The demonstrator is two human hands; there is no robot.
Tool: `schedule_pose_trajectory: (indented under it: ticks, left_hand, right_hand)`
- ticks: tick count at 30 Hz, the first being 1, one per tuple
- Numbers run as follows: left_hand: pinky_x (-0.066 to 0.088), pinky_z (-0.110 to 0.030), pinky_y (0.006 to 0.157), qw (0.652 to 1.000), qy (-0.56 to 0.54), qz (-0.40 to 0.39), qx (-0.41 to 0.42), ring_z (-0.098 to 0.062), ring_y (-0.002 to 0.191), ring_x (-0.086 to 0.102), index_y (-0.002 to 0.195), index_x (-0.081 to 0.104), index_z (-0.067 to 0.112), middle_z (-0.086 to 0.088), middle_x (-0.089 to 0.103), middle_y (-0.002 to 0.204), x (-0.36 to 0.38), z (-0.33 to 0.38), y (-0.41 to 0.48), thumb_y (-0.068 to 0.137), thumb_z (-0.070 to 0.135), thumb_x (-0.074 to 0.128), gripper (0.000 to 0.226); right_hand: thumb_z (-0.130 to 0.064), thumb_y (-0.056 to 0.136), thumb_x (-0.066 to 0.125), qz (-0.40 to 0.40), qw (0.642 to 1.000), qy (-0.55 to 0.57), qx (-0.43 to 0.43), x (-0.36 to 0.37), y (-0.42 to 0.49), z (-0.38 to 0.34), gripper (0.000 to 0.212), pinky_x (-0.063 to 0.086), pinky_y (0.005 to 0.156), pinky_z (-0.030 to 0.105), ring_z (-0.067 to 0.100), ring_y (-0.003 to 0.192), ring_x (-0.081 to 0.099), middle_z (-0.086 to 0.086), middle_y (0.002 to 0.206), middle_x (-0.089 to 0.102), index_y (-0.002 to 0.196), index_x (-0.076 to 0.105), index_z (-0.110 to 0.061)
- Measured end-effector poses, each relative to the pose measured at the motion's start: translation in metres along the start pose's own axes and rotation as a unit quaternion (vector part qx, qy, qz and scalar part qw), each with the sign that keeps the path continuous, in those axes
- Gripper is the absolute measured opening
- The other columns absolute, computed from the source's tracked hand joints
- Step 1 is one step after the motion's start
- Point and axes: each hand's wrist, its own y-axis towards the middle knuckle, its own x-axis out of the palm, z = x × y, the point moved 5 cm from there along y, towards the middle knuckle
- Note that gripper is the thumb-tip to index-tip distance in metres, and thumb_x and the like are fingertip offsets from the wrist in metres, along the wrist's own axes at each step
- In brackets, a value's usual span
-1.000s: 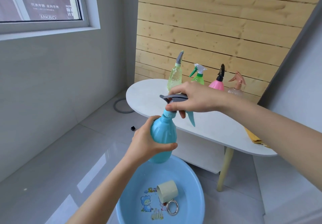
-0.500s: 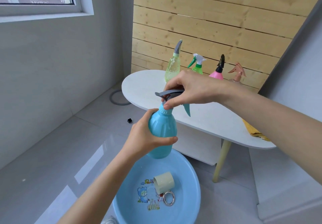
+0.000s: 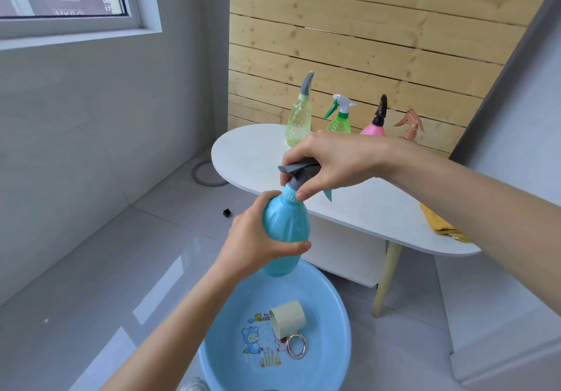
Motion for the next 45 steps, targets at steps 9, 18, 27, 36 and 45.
schedule_pose_trajectory:
  ticks: [9, 18, 27, 36, 45]
  left_hand:
    - [0.051, -0.026, 0.077, 1.000, 0.001, -0.008, 0.014, -0.007, 0.099, 0.056, 0.110, 0.044, 0.053, 0.018, 0.060, 0.099, -0.002, 0.006, 0.001, 0.054, 0.043, 0.088, 0.072]
    - [0.048, -0.025, 0.074, 1.000, 0.012, 0.011, 0.015, -0.008, 0.097, 0.055, 0.114, 0.044, 0.048, 0.019, 0.058, 0.096, -0.006, 0.012, 0.003, 0.053, 0.044, 0.087, 0.075]
    - [0.052, -0.034, 0.078, 0.999, 0.024, 0.022, 0.013, -0.013, 0.099, 0.054, 0.118, 0.045, 0.046, 0.014, 0.058, 0.100, 0.002, 0.011, 0.002, 0.052, 0.047, 0.085, 0.077]
    - [0.051, -0.029, 0.076, 1.000, -0.024, 0.000, -0.006, -0.009, 0.099, 0.057, 0.112, 0.047, 0.050, 0.015, 0.061, 0.101, 0.008, -0.003, 0.001, 0.052, 0.045, 0.087, 0.072]
    - [0.055, -0.038, 0.081, 0.998, -0.050, -0.027, 0.002, -0.004, 0.091, 0.063, 0.109, 0.051, 0.048, 0.017, 0.066, 0.096, -0.001, 0.003, 0.006, 0.042, 0.056, 0.080, 0.073]
  right_hand:
    - [-0.015, 0.083, 0.072, 0.003, 0.999, -0.038, -0.030, -0.004, -0.003, -0.006, 0.020, 0.045, 0.071, 0.019, -0.002, 0.083, 0.055, -0.020, 0.083, 0.060, 0.101, 0.067, -0.020]
    - [-0.014, 0.084, 0.069, 0.011, 0.998, -0.055, -0.039, -0.007, -0.003, -0.007, 0.016, 0.036, 0.060, 0.006, -0.013, 0.071, 0.048, -0.025, 0.074, 0.054, 0.101, 0.066, -0.015]
    - [-0.039, 0.086, 0.065, 0.023, 0.994, -0.102, 0.012, 0.004, 0.000, 0.001, 0.030, 0.039, 0.063, 0.027, 0.009, 0.075, 0.047, 0.000, 0.091, 0.058, 0.098, 0.056, -0.013]
    - [-0.075, 0.081, 0.037, -0.052, 0.969, 0.145, 0.195, -0.010, -0.015, 0.021, 0.078, 0.055, 0.087, 0.033, 0.016, 0.104, 0.065, -0.003, 0.116, 0.066, 0.141, 0.041, -0.025]
    - [0.015, 0.087, 0.056, 0.023, 0.916, 0.400, -0.025, 0.031, -0.016, 0.030, 0.064, 0.048, 0.096, 0.021, 0.008, 0.123, 0.055, 0.001, 0.135, 0.056, 0.141, 0.044, -0.017]
